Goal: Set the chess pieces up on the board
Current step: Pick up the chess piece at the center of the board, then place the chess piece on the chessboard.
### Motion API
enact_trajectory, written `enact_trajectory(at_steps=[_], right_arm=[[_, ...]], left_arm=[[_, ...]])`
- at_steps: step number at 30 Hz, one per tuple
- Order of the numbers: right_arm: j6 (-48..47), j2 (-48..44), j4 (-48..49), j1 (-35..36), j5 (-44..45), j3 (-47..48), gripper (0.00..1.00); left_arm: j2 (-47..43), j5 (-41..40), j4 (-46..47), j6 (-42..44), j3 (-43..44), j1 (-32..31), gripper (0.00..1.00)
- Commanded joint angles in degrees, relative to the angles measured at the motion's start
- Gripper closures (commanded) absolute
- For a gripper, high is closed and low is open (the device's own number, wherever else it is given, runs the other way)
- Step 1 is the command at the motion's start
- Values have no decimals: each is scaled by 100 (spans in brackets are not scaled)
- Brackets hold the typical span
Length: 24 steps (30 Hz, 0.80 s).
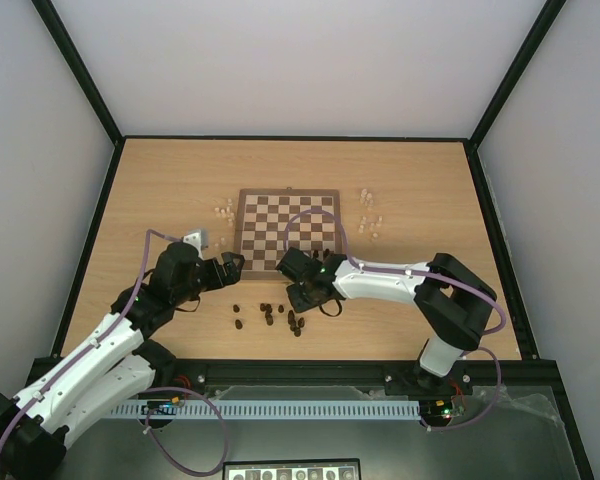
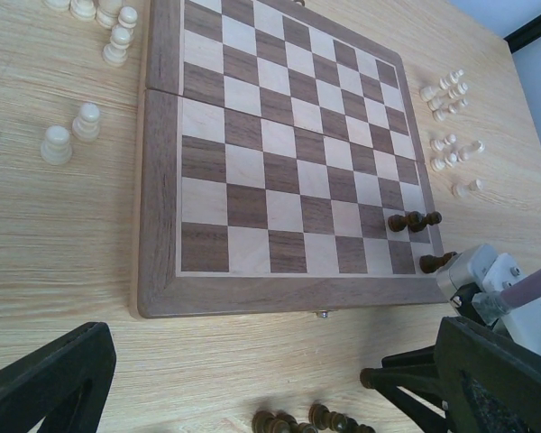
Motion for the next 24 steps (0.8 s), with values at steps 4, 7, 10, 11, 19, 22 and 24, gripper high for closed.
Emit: enact_trajectory(at_steps=[4,7,10,11,19,22,24], right_arm=[[27,-52,-300,37,206,258,91],[-33,-160,-540,38,502,523,91],[-157,-192,-840,-49,719,969,91],[-216,-189,-934,-111,762,1129,91],[-643,102,-1120,-861,629,1866,91],[-719,286,-1066,-1005,526,1929,91],[-750,399,-1009,-1071,479,1945,91]], left_arm=[[-50,-1,-27,-20,-70,-15,0],[-32,2,-17,-15,-74,-15,0],[-17,1,-8,-11,-70,-11,0],[-13,-3,-6,-15,-74,-11,0],[-22,-18,-26,-6,-72,-15,1],[-4,-25,1,-2,-72,-15,1],[12,-20,14,-2,-69,-10,1]])
